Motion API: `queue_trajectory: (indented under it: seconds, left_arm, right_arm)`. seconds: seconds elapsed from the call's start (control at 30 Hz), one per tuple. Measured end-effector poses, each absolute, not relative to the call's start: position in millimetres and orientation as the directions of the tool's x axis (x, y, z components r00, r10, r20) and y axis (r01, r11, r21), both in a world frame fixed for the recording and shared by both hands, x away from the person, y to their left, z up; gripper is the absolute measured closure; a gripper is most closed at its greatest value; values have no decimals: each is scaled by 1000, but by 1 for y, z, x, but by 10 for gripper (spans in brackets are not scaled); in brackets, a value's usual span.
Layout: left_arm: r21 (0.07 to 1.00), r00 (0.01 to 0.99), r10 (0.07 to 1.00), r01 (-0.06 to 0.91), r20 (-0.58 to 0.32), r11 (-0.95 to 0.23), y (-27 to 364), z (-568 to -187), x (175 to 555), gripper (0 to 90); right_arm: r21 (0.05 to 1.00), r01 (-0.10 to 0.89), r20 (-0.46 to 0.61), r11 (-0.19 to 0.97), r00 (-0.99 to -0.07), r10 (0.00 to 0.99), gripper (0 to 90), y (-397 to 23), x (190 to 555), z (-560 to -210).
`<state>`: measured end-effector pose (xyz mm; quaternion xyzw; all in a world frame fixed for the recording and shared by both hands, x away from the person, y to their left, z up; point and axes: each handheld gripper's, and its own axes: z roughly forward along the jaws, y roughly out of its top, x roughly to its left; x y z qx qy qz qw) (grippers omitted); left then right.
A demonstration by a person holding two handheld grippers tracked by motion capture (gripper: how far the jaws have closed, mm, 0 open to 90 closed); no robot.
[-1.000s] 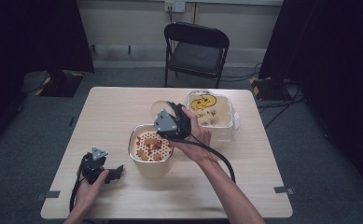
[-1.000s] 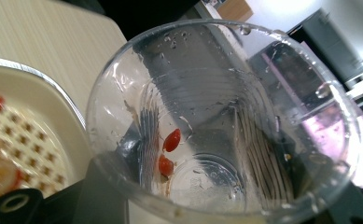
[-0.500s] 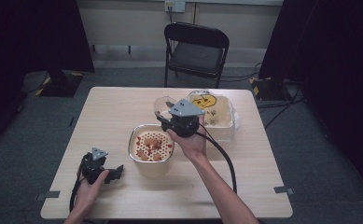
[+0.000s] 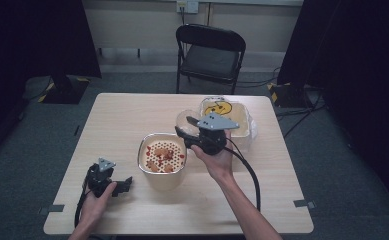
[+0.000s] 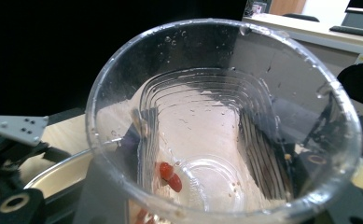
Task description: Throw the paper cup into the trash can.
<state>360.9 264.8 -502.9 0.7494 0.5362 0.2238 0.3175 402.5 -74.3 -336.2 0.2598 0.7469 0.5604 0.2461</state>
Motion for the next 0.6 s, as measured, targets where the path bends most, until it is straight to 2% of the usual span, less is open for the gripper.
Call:
queue_trajectory:
  seconds: [0.43,0.6]
  left_arm:
    - [716,325,946,662,-5,-223,265,-503,361,0]
    - [715,325,946,662,-5,-224,265,-503,361,0]
  right_arm:
    - [963,176,0,205,-759,651,488,-106,373,-348]
    - [951,189,-22,243,-746,665,485,-118,361,-363]
